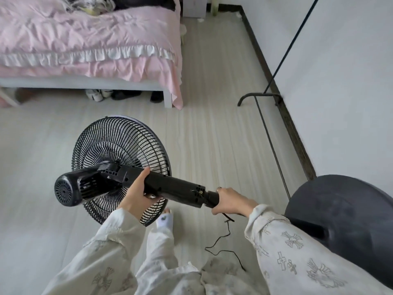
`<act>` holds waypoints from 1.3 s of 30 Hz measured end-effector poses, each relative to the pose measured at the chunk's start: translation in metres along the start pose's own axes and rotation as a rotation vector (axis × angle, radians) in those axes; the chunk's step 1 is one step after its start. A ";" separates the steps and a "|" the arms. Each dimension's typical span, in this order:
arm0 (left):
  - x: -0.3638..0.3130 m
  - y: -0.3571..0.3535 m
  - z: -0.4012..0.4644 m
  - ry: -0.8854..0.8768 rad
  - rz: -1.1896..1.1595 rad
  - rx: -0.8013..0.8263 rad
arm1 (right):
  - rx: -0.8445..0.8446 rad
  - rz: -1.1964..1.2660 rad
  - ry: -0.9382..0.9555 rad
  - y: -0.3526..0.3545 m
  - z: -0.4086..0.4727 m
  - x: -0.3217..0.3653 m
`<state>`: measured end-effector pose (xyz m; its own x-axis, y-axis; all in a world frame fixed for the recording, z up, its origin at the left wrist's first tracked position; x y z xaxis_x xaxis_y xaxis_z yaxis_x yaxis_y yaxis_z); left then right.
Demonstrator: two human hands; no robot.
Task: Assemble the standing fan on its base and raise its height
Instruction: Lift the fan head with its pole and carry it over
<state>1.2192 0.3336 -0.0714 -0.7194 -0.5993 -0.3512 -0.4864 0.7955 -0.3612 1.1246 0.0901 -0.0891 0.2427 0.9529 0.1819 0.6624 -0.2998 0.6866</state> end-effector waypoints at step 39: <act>-0.440 -0.801 0.435 -0.223 0.141 0.132 | -0.130 0.094 -0.043 0.753 0.628 -0.152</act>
<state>2.1409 -0.0787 -0.0039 -0.6411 -0.5001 -0.5822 -0.3098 0.8627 -0.3998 2.0316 -0.3093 -0.0417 0.3319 0.9170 0.2213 0.5388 -0.3768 0.7535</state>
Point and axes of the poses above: each hand's wrist, its own z-axis towards the middle knuckle, its own y-axis out of the back of the hand, x = y × z, the point moved 1 cm from there along z, towards the middle knuckle, and after that the axes turned 14 degrees about -z, right-handed, at the moved point
